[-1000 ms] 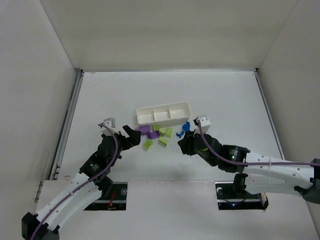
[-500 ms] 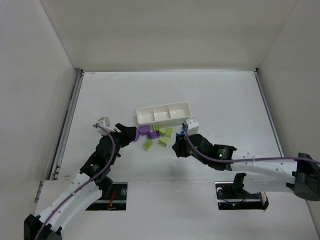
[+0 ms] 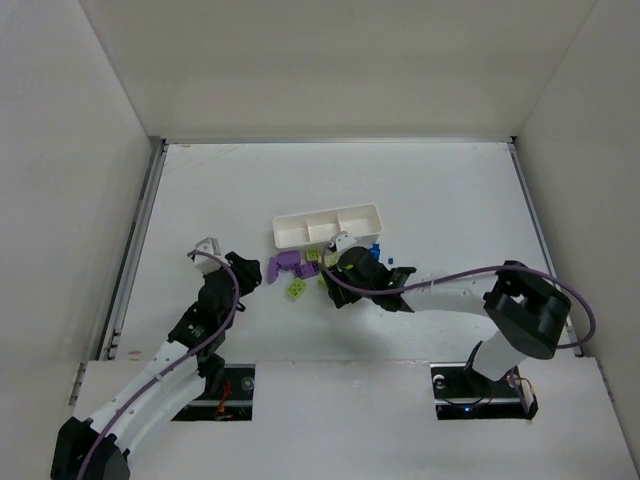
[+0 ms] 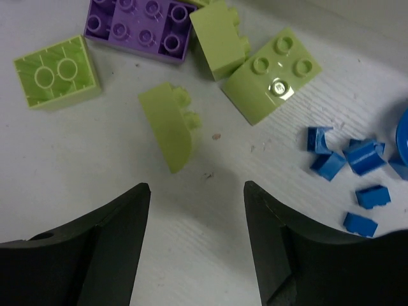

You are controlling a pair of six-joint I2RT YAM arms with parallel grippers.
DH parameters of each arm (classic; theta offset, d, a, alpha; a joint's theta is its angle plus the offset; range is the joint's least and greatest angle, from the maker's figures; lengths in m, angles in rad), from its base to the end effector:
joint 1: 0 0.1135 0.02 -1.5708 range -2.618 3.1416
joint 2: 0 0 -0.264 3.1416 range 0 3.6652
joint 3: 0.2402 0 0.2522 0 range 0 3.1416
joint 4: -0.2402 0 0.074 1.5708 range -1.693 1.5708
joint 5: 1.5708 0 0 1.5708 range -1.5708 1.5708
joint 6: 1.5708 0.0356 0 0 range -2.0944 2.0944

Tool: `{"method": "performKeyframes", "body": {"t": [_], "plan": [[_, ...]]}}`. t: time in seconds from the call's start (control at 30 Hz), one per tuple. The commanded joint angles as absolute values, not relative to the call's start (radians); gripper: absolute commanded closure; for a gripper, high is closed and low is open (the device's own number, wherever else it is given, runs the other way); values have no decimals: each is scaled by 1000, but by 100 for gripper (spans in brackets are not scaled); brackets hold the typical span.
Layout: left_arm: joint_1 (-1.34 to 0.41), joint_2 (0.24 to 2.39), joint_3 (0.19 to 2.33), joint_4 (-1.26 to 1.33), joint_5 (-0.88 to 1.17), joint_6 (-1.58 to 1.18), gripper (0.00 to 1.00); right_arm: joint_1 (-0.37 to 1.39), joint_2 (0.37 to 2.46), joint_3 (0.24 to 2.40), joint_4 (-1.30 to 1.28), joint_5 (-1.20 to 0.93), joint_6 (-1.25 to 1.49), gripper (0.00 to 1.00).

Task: Sort the legos into containers by color

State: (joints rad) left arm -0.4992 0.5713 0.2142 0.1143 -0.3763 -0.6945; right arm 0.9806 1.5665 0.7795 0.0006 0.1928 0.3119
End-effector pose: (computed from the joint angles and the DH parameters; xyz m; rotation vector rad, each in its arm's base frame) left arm 0.1400 -0.0615 0.2011 -0.4438 1.7709 -0.5098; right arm 0.1789 0.2548 0.1693 -0.6894 2.2739 0.4081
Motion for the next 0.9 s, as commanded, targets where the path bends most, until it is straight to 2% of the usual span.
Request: {"method": "performKeyframes", "body": {"t": [0.0,0.2,0.3,0.33,0.43,0.5,0.73,0.87], "plan": [[-510,517,169,230,-411,-649,60,960,1606,853,103,124,256,34],[-518,617,172,278,-397,-644,60,930,1698,930,97,72,232,39],[-516,655,172,301,-379,-644,60,923,1733,963,87,51,224,45],[-512,666,172,307,-374,-644,60,923,1747,975,83,40,222,49],[-507,669,172,307,-368,-644,60,923,1759,986,72,29,213,71],[-504,673,169,320,-368,-644,60,924,1740,967,81,26,213,79],[-501,713,167,350,-361,-649,60,982,1597,910,63,41,233,82],[-504,721,167,357,-357,-653,60,989,1554,986,110,43,222,82]]}}
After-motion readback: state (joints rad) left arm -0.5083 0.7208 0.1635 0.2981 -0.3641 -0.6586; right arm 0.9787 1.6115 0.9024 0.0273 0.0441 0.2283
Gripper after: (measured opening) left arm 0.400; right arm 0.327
